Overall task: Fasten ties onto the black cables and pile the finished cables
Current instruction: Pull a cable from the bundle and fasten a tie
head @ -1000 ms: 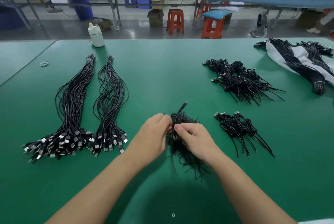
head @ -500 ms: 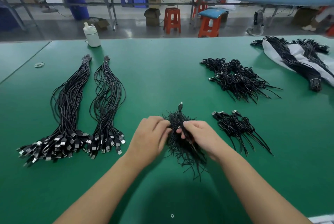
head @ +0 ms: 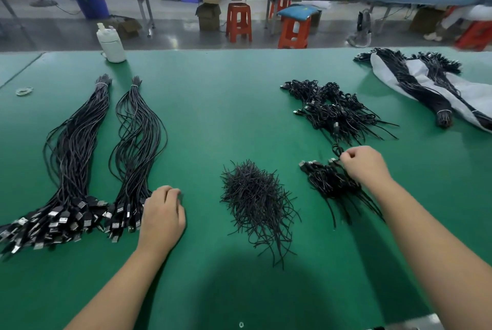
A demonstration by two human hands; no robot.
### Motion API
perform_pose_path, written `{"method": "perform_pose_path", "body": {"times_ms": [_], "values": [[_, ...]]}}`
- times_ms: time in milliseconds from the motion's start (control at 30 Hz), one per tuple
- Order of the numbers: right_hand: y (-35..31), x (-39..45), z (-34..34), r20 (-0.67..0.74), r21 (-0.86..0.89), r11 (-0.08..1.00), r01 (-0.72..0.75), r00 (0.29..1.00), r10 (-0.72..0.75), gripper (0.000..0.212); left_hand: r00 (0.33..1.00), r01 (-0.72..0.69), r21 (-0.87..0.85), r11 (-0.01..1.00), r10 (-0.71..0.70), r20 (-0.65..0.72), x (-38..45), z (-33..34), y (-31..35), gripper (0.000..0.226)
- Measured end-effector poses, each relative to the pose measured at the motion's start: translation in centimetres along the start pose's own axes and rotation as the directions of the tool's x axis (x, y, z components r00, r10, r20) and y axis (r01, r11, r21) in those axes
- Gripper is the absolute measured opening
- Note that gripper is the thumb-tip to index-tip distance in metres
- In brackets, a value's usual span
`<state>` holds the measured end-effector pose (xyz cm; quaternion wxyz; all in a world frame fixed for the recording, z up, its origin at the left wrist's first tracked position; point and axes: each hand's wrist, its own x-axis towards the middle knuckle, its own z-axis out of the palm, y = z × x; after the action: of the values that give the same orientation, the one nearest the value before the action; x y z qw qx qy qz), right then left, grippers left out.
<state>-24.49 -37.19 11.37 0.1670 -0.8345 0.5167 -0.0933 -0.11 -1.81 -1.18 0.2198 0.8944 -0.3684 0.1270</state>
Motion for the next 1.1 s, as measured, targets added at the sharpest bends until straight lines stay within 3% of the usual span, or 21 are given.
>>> {"method": "perform_pose_path", "body": {"times_ms": [200,300,400,533,600,667,800,900,1100], "values": [[2.5,2.2,1.8,0.115,-0.229,0.963,-0.141,0.979,0.171,0.024,1.000,-0.018,0.032,0.999,0.019,-0.020,-0.1,0.1,0.0,0.016],[3.3,2.3,3.2,0.101,-0.306,0.939,-0.155,0.976,0.194,0.028,0.999,-0.028,0.030,0.999,0.029,-0.026,-0.2,0.2,-0.1,0.015],[3.8,2.6,4.1,0.050,-0.342,0.932,-0.117,0.989,0.142,0.033,0.999,-0.026,0.030,0.999,0.027,-0.037,-0.3,0.3,-0.2,0.013],[3.6,2.3,4.8,-0.116,-0.467,0.884,-0.011,0.992,-0.050,0.031,0.999,-0.018,0.027,0.999,0.019,-0.039,-0.3,0.2,-0.1,0.015],[3.0,1.7,5.2,-0.238,-0.342,0.936,0.079,0.957,-0.168,0.027,0.999,-0.017,0.024,1.000,0.018,-0.039,-0.3,0.2,0.0,0.014],[1.8,0.7,5.9,-0.324,-0.109,0.973,0.201,0.919,-0.226,0.024,0.999,-0.021,0.023,1.000,0.022,-0.043,-0.3,0.1,0.1,0.014],[-1.3,-2.6,8.5,-0.260,0.147,0.907,0.395,0.900,-0.350,0.020,0.999,-0.017,0.025,1.000,0.018,-0.041,-0.4,-0.1,0.3,0.014],[-2.0,-4.5,11.2,-0.138,0.211,0.895,0.393,0.918,-0.371,0.024,0.999,-0.025,0.026,0.999,0.026,-0.047,-0.4,-0.1,0.3,0.014],[-1.3,-5.8,13.9,-0.106,0.347,0.895,0.280,0.960,-0.259,0.026,0.997,-0.052,0.037,0.998,0.055,-0.060,-0.4,0.1,0.1,0.015]]}}
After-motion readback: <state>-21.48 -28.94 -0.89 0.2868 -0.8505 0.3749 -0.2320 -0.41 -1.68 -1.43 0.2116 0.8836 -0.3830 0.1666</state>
